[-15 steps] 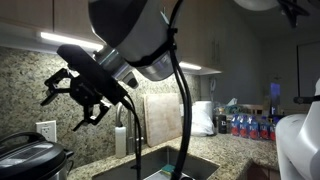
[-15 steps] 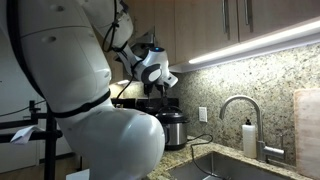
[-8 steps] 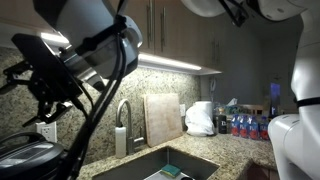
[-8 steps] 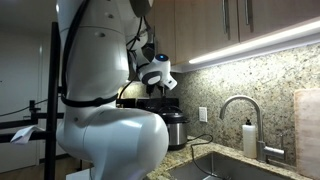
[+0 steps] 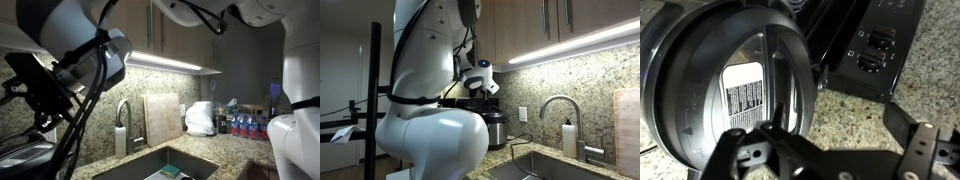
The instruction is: Open the cooker
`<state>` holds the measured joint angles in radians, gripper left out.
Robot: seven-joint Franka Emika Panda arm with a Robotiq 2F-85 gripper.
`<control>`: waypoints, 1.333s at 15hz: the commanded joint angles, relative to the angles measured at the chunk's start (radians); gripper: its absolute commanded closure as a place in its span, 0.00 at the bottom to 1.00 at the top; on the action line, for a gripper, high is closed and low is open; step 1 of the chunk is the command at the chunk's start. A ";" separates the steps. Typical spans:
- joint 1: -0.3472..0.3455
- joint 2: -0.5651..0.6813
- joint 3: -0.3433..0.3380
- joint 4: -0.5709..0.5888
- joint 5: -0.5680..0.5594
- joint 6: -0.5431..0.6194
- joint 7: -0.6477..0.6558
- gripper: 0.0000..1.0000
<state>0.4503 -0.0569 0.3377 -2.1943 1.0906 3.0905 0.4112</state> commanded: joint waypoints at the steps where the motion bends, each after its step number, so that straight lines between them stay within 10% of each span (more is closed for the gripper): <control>1: -0.002 0.048 0.065 -0.037 0.015 0.244 0.075 0.00; 6: 0.023 0.137 0.099 0.019 0.006 0.406 0.065 0.00; 20: 0.014 0.183 0.079 0.136 0.001 0.320 0.050 0.00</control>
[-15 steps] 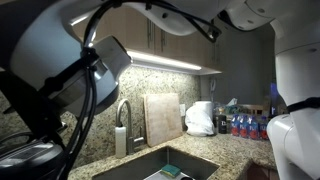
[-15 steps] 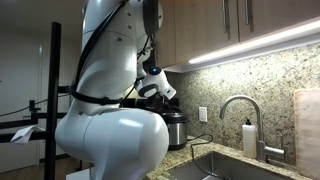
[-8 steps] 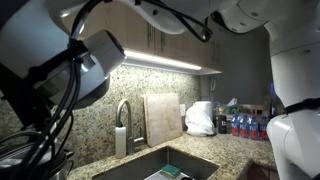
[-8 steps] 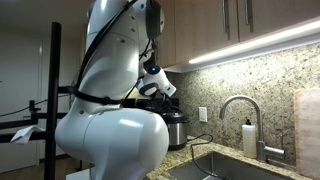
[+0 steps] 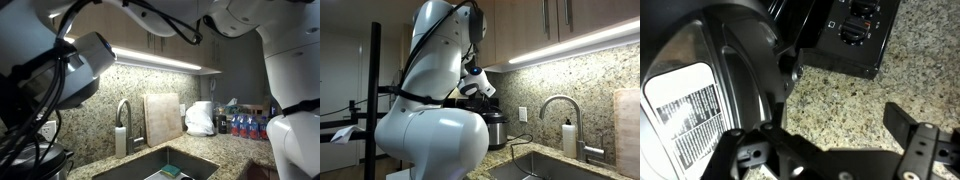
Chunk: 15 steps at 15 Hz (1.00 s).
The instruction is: Open the cooker
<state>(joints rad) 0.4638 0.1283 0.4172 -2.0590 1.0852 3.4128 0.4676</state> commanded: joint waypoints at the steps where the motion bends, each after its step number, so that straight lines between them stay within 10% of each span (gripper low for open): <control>1: 0.000 -0.002 -0.001 0.001 0.007 -0.003 -0.007 0.00; 15: -0.042 -0.057 0.029 -0.034 0.103 -0.004 0.138 0.00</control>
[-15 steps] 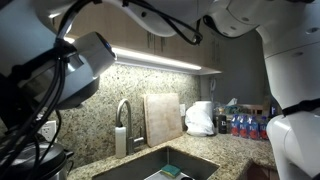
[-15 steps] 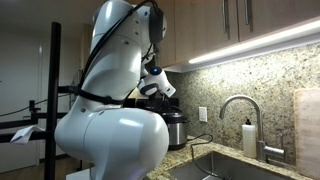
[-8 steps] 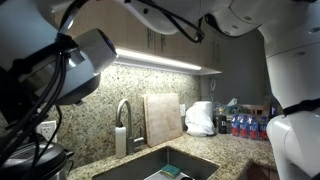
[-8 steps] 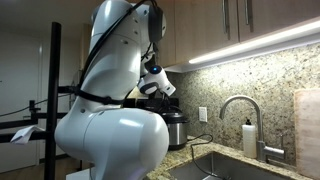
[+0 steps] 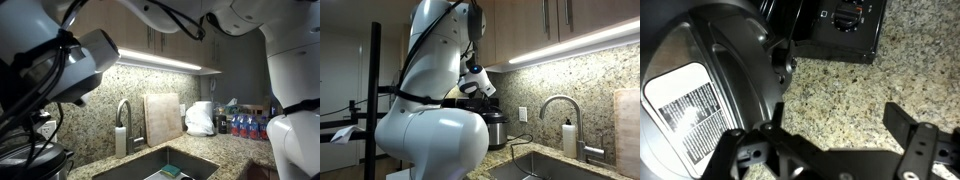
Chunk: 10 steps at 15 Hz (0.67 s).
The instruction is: Open the cooker
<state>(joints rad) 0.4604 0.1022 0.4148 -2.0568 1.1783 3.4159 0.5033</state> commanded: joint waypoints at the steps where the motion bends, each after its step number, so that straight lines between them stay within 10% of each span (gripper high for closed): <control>1: -0.044 -0.033 0.036 -0.040 0.015 -0.007 0.128 0.00; 10: -0.056 -0.044 0.021 -0.071 0.095 -0.055 0.199 0.00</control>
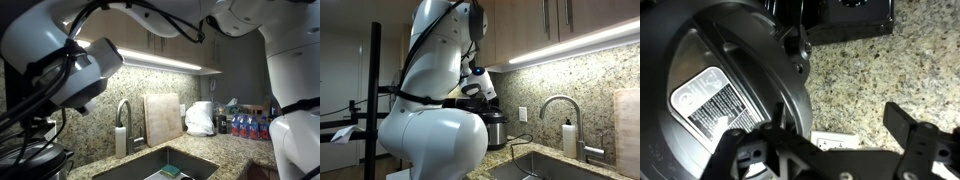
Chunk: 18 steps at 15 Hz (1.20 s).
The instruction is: Open the cooker
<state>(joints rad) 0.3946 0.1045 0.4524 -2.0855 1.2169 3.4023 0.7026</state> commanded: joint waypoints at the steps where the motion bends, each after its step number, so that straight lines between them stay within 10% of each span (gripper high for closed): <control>1: 0.011 -0.048 -0.020 -0.044 0.062 -0.049 -0.008 0.00; 7: 0.023 0.068 -0.028 0.105 -0.058 -0.132 -0.077 0.00; 14: -0.182 0.143 0.170 0.200 0.155 -0.215 -0.354 0.00; 18: -0.290 0.011 0.213 0.114 0.261 -0.517 -0.485 0.00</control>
<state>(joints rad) 0.1884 0.2200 0.6285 -1.8936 1.3911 3.0812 0.3070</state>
